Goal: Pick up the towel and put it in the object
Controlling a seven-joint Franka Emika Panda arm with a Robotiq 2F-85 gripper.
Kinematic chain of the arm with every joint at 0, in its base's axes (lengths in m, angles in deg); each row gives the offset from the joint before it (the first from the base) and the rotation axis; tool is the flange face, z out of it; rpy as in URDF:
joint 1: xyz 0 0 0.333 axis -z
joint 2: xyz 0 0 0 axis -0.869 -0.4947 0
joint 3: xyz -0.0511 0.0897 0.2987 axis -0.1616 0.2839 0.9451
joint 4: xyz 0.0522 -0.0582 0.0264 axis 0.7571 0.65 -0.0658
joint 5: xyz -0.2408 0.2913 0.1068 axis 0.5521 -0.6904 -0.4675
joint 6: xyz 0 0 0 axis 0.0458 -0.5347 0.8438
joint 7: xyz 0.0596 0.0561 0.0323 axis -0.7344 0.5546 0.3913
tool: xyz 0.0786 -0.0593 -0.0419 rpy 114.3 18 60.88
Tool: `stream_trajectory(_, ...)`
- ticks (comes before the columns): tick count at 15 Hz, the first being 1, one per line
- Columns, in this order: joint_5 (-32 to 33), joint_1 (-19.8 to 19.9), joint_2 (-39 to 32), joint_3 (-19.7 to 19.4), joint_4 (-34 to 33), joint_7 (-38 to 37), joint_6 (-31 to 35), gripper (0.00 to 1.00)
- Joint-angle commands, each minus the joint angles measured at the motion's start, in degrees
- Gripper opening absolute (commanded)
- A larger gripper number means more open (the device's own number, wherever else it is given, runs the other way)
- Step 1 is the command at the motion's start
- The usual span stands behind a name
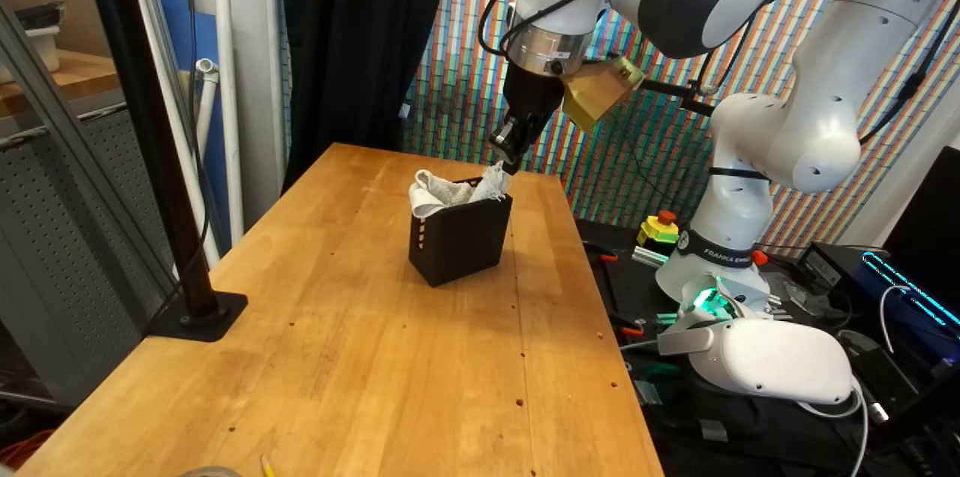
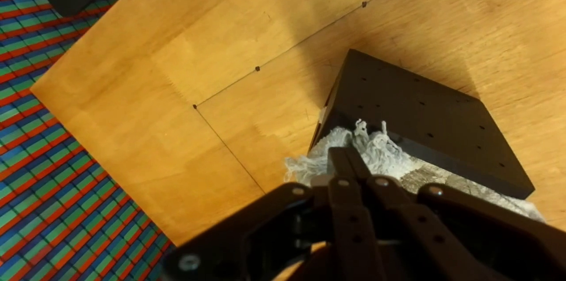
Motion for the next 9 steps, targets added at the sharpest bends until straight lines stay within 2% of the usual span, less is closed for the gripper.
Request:
stream_trajectory(1,-0.1,1.6,-1.2,-0.7,-0.4,2.1,2.2,0.04)
stream_trajectory(9,-1.8,2.8,-7.4,-2.6,-2.6,7.2,8.8,0.04)
